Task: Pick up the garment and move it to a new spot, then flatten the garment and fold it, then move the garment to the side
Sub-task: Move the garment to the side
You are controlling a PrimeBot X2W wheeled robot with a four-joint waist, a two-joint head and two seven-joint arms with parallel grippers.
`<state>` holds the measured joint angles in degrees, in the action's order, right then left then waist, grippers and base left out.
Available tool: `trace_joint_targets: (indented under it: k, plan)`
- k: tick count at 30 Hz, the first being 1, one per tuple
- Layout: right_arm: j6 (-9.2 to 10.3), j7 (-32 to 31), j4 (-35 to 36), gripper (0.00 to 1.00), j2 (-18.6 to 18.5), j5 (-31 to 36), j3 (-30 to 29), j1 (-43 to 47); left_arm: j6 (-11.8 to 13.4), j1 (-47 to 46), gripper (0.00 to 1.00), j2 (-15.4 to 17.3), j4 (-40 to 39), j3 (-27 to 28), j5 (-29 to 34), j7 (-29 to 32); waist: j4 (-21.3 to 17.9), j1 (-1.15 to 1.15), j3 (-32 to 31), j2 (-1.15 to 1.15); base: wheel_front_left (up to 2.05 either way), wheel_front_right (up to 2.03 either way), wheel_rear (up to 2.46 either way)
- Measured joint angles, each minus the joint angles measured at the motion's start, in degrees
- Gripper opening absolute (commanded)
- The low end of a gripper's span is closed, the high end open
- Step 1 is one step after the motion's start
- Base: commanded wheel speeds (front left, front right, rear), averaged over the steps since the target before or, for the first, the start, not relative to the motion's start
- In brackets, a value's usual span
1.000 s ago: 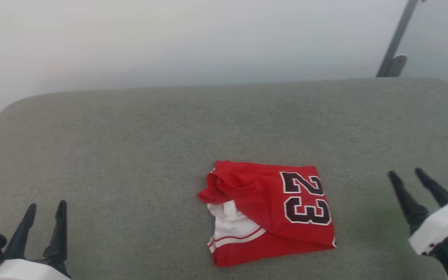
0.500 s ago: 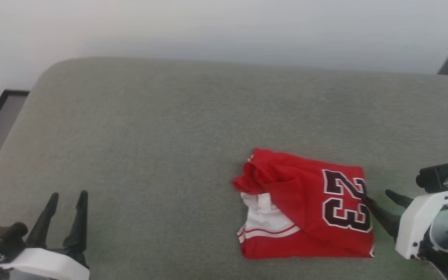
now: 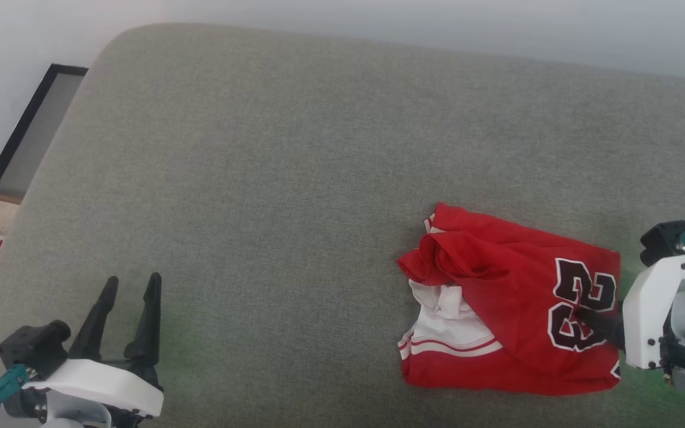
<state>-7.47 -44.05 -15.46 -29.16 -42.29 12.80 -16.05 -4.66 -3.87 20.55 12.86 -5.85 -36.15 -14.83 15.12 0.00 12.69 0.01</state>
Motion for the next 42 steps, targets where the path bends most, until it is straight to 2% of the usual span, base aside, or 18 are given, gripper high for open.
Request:
trace_joint_targets:
  k: [1,2,4,11,16,22,33,42]
  plan:
    - [0.0,-1.1,0.1,1.0,0.1,0.1,-0.3,-0.3,-0.1,-0.1,1.0,-0.2,0.3,0.1,0.1,0.0,0.2,0.0,0.3,0.0,0.0,0.0,0.0]
    - [0.0,-2.0,0.2,0.94,0.3,0.1,-0.5,-0.6,-0.2,-0.2,1.0,-0.5,0.5,0.1,0.2,0.0,0.4,0.0,0.6,0.0,0.0,0.0,0.0]
    - [0.01,-3.3,0.9,0.0,0.6,0.7,-1.0,-0.7,-0.6,-0.6,1.0,-1.0,0.8,0.5,0.3,-0.1,0.5,0.0,1.0,0.0,0.0,0.0,0.0]
    - [-0.02,-6.2,3.9,0.0,2.5,1.5,-2.5,-1.2,-1.2,-1.5,1.0,-1.5,1.1,1.5,0.8,-0.1,-0.6,0.0,1.5,0.0,0.0,0.0,0.0]
    - [-0.1,-8.0,6.2,0.0,3.2,2.4,-5.0,-2.4,-1.7,-3.0,1.0,-1.4,0.9,1.7,0.9,-0.1,-3.0,0.0,2.0,0.0,0.0,0.0,0.0]
    - [-0.08,-8.4,7.3,0.0,1.9,3.6,-7.8,-4.2,-1.9,-4.9,1.0,-1.2,0.5,1.3,1.6,-0.1,-5.6,0.0,2.4,0.0,0.0,0.0,0.0]
    - [-0.07,-5.9,4.8,0.0,-3.6,5.6,-12.8,-10.9,-2.4,-11.8,1.0,-1.2,0.5,-2.8,2.6,-0.1,-13.1,0.0,5.0,0.0,0.0,0.0,0.0]
    - [-0.07,-0.4,0.7,0.0,-7.9,7.3,-13.3,-17.2,-2.7,-17.9,1.0,-0.2,0.6,-6.4,3.5,-0.2,-19.3,0.0,8.1,0.0,0.0,0.0,0.0]
